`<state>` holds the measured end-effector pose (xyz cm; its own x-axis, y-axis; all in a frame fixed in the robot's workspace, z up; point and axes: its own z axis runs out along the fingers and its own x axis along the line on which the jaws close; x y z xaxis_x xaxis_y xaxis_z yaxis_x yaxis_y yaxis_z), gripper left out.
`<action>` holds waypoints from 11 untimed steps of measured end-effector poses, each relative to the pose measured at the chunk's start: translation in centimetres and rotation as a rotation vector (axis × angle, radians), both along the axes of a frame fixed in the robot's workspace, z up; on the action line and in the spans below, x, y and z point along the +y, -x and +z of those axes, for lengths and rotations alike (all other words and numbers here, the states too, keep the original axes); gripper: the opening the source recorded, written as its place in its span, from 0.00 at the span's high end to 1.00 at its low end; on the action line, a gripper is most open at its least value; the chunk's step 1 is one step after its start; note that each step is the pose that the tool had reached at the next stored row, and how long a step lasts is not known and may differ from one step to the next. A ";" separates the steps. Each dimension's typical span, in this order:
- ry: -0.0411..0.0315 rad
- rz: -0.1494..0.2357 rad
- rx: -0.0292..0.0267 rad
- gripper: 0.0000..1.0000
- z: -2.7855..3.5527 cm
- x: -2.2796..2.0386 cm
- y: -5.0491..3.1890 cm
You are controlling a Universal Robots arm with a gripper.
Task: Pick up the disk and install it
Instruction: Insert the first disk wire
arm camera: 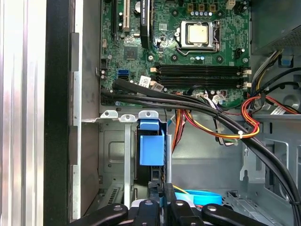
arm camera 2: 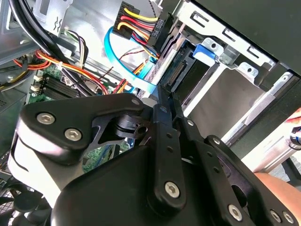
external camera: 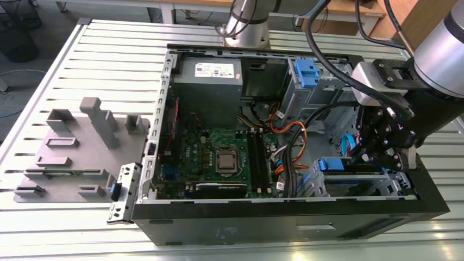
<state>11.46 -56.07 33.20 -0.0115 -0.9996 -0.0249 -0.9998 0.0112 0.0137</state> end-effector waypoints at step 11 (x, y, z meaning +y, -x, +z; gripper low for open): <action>-0.0001 0.000 0.0000 0.84 -0.16 0.00 0.00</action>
